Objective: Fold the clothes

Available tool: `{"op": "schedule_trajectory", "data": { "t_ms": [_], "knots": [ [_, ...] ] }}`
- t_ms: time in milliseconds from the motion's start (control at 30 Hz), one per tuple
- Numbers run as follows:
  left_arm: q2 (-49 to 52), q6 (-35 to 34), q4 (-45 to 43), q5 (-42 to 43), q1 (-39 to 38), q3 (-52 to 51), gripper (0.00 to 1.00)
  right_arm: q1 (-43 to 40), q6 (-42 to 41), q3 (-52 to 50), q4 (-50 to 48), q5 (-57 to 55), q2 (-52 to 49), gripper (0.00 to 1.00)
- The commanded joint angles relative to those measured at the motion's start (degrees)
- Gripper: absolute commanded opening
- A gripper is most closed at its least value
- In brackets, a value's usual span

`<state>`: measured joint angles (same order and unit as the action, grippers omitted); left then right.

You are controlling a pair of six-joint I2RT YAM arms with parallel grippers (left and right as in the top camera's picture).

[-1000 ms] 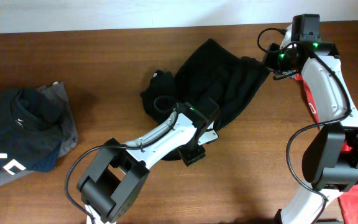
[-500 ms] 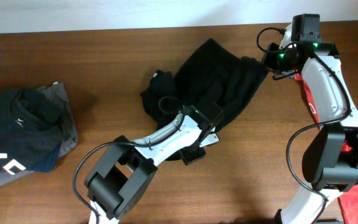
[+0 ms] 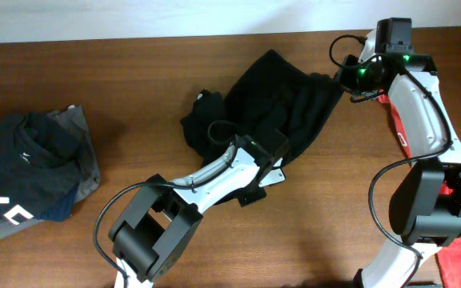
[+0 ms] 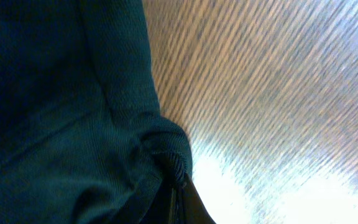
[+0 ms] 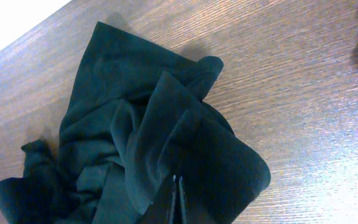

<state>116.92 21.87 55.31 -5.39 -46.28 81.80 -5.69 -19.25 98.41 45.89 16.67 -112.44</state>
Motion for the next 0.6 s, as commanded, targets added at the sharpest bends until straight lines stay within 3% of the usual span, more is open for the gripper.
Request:
{"op": "schedule_trajectory", "data": {
  "t_ms": [0,100,300,567],
  "knots": [
    [-0.07,-3.63,2.32,-5.62,-0.02,2.93,0.0,-0.33,0.52,0.17,-0.09,0.92,2.84,0.04],
    [-1.46,-12.35,8.35,-14.99,0.72,8.11,0.0,-0.35,1.95,0.17,0.37,0.87,4.02,0.04],
    [-7.69,-22.45,21.38,-21.29,5.66,23.21,0.0,-1.16,1.88,0.17,2.38,-0.37,7.85,0.04],
    [-20.7,-22.34,23.26,-25.2,18.84,38.42,0.0,-3.45,2.54,0.17,7.67,-8.98,12.61,0.04]
  ]
}}
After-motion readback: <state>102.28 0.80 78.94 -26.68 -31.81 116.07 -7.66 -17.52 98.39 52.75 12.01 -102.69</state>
